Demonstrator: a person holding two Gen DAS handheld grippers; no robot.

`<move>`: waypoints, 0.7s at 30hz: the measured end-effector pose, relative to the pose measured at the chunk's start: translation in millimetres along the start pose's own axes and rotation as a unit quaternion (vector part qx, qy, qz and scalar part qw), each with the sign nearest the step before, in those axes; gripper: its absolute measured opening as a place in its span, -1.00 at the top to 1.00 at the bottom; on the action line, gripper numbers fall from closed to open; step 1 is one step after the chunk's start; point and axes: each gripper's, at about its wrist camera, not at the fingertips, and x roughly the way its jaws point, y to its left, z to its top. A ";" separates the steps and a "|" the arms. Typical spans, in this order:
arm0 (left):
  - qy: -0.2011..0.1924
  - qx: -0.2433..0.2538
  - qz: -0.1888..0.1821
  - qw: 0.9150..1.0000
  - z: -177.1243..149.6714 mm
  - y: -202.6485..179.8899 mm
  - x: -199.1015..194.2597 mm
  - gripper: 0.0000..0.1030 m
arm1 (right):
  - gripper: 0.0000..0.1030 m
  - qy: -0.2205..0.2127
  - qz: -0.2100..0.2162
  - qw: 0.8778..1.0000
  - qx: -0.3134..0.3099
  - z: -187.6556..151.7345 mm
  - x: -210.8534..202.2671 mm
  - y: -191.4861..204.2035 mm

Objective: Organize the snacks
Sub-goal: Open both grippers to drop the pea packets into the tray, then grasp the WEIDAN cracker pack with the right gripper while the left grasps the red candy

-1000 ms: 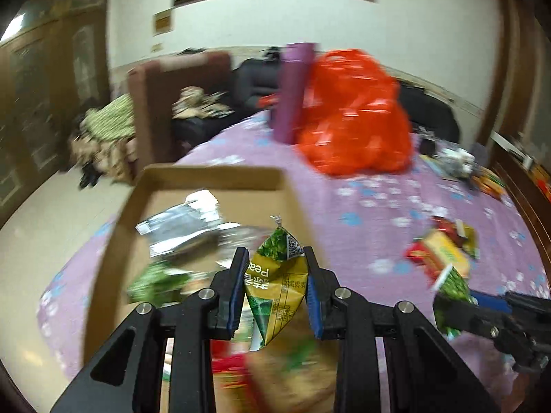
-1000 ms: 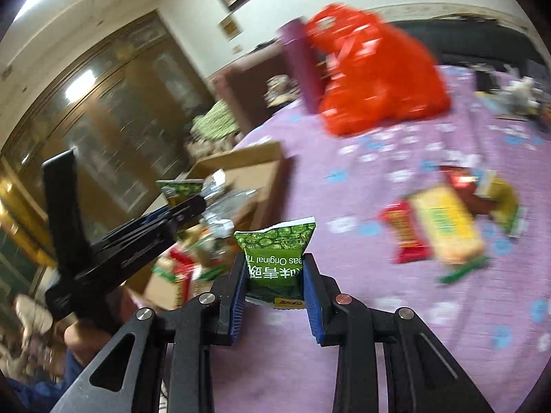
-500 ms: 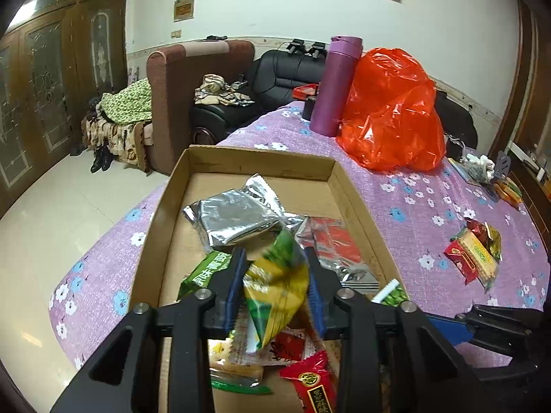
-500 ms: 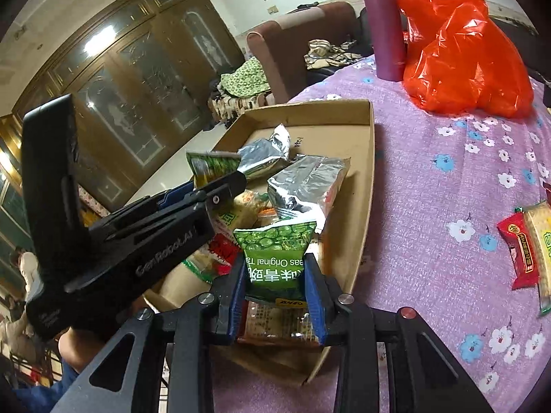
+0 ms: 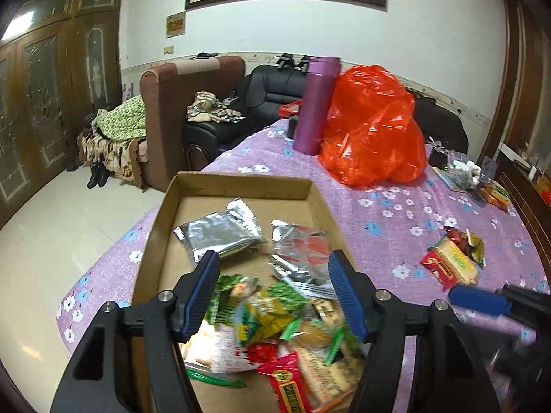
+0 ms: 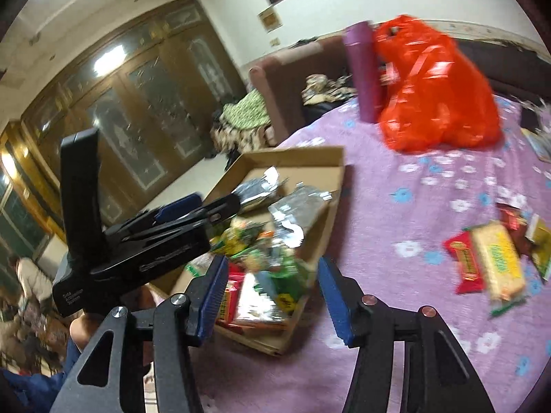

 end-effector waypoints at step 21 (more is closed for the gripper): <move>0.082 0.075 -0.127 0.986 -15.3 -130.8 24.7 -0.26 | 0.13 0.072 -0.223 0.971 0.055 4.3 0.4 -161.9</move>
